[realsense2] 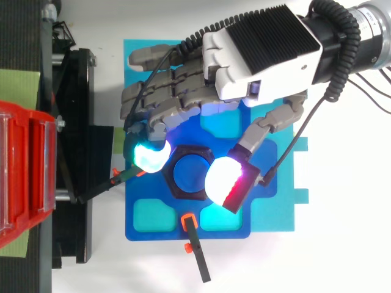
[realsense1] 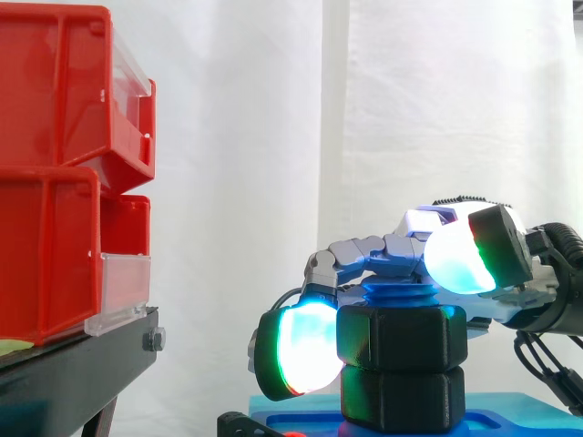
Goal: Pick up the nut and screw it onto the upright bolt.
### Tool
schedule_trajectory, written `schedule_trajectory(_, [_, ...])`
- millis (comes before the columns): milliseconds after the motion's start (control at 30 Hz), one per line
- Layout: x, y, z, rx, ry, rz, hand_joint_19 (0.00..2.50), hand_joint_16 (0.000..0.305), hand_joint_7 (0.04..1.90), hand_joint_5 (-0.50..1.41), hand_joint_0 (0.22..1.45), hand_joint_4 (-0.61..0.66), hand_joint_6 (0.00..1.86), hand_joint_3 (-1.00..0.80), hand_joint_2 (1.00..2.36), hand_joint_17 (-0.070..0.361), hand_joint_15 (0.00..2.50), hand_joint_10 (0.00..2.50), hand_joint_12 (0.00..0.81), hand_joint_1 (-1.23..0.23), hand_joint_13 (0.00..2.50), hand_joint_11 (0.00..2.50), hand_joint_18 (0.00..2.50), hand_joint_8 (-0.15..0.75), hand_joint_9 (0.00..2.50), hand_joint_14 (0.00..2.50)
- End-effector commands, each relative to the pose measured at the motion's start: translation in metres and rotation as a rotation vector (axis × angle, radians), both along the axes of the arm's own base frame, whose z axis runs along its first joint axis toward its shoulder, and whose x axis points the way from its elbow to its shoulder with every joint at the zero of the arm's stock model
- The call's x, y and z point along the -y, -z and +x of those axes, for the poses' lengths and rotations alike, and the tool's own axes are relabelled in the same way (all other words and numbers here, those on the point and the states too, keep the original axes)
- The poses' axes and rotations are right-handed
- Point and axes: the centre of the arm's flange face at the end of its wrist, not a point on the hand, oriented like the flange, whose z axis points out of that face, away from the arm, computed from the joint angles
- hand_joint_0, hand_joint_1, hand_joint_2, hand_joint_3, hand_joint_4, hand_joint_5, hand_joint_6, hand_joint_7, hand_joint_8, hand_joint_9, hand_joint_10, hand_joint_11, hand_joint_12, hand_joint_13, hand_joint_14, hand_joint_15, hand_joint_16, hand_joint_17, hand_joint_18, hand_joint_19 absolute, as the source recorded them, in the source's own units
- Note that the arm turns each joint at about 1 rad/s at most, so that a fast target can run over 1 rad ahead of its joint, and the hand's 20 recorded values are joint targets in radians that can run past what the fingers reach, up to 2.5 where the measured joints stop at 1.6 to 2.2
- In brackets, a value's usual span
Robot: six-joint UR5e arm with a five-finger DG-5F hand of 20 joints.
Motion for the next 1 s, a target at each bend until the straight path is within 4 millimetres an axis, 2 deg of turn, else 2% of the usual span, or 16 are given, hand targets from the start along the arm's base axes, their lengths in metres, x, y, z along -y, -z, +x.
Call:
schedule_trajectory(0, [0.001,0.000,0.000,0.002,0.002,0.000,0.00,0.028,0.99,-0.11,0.44,0.35,0.50,-0.50,1.00,0.063,0.00,0.00,0.297,-0.29,0.44,0.00,0.03,0.266,0.47,0.00])
schedule_trajectory(100, [0.001,0.000,0.000,0.006,0.002,-0.001,0.00,0.027,1.00,-0.11,0.44,0.35,0.50,-0.50,1.00,0.061,0.00,0.00,0.296,-0.29,0.46,0.00,0.04,0.265,0.48,0.00])
schedule_trajectory(567, [0.007,-0.001,-0.001,0.007,0.008,-0.002,0.00,0.027,1.25,-0.03,0.43,0.32,0.50,-0.50,1.00,0.061,0.00,0.00,0.300,-0.31,0.51,0.00,0.09,0.286,0.61,0.00])
schedule_trajectory(700, [0.010,-0.001,-0.002,0.010,0.011,-0.002,0.00,0.025,1.27,-0.01,0.44,0.31,0.50,-0.50,1.00,0.055,0.00,0.00,0.290,-0.31,0.56,0.00,0.15,0.294,0.74,0.00])
schedule_trajectory(967, [0.012,0.000,-0.002,0.008,0.016,-0.014,0.00,0.023,1.32,0.01,0.45,0.27,0.50,-0.50,1.00,0.051,0.00,0.00,0.280,-0.31,0.61,0.00,0.19,0.283,0.80,0.00])
